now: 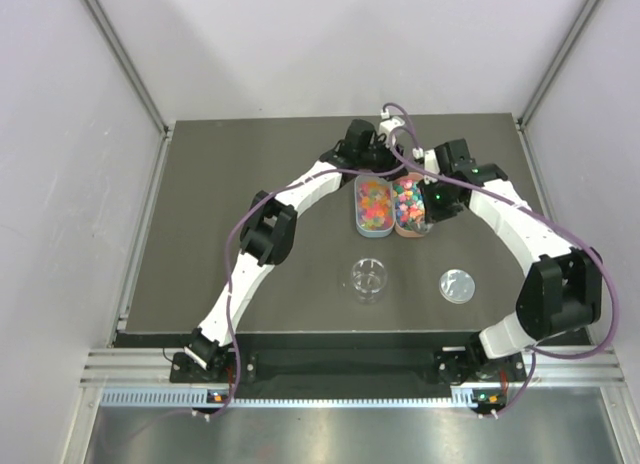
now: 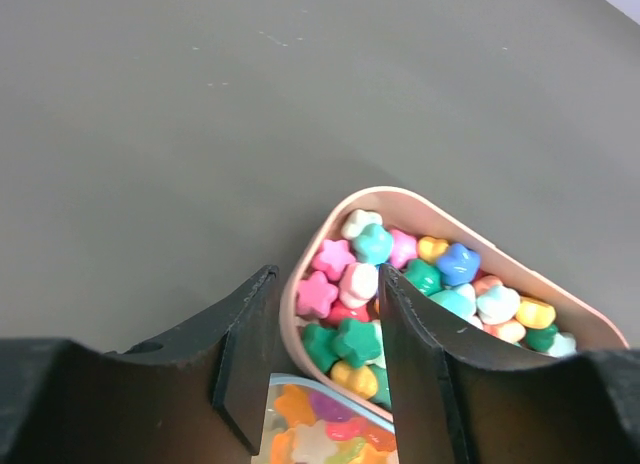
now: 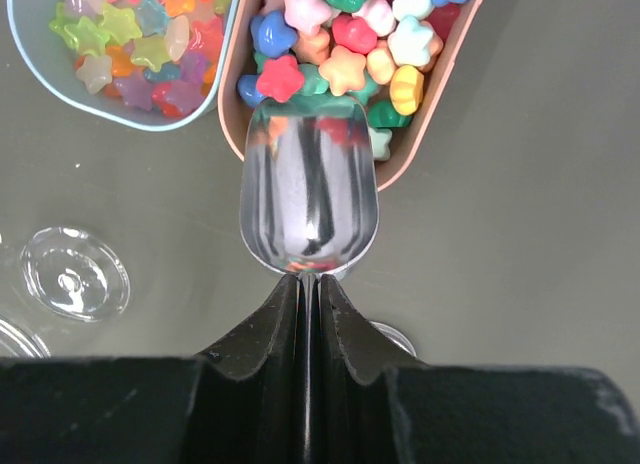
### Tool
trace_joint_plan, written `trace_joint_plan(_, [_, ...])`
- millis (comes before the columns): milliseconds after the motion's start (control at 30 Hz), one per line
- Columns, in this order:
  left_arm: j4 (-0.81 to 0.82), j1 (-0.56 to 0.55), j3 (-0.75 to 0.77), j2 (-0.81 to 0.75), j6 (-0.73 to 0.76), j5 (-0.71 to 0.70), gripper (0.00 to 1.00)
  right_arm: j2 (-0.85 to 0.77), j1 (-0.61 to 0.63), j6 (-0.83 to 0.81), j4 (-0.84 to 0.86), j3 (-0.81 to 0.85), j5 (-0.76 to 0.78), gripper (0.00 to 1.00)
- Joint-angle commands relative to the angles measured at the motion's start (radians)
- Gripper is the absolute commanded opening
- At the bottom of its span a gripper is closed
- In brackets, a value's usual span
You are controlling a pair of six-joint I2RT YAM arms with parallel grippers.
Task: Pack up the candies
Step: Scoop the fake candies from the storage box.
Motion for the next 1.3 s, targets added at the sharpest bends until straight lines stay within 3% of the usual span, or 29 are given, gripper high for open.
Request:
trace_joint_plan(0, [0.005,-0.009,-0.003,-0.014,0.013,0.035,0.49,0.031,0.023,0.039,0.019,0.03,-0.015,0.0])
trace_joint_plan(467, [-0.03,-0.018,-0.02,-0.001,0.052,0.062,0.45,0.103,0.066,0.102,0.069,0.07,-0.015,0.0])
trace_joint_plan(1033, [-0.05,-0.02,-0.039,-0.009,0.055,0.137,0.37,0.06,0.041,0.214,0.111,-0.094,0.027,0.0])
trace_joint_plan(1267, [-0.047,-0.02,-0.04,-0.013,0.041,0.164,0.36,0.075,0.032,0.245,0.128,-0.085,0.019,0.0])
